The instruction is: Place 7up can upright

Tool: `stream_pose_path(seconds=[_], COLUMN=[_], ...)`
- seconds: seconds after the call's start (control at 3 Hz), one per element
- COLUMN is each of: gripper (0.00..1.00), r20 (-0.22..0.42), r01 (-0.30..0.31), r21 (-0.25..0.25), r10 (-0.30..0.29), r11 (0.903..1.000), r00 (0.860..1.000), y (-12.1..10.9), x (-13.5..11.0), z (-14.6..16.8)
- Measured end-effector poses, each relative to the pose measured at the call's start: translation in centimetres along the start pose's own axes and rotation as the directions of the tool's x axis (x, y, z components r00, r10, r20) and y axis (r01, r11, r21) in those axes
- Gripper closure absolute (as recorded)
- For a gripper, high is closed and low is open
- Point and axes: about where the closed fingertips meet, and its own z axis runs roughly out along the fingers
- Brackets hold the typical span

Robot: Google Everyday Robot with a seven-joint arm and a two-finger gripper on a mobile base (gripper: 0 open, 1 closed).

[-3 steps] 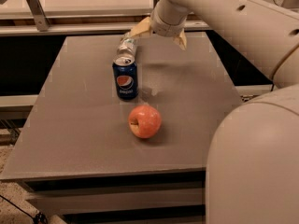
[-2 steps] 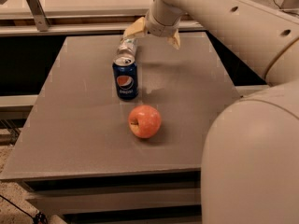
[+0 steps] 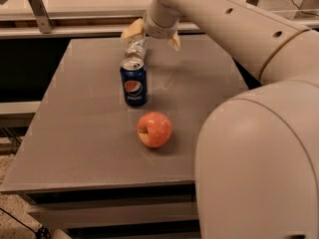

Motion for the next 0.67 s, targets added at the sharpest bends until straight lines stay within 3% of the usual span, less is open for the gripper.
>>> stream_pose_path(seconds=[0.67], gripper=[0.00], r20=[-0.011], r01=[0.022], r21=[-0.002], r10=[-0.022], r11=[0.9998], r00=[1.000], y=[1.1], x=[-0.9], z=[2.1])
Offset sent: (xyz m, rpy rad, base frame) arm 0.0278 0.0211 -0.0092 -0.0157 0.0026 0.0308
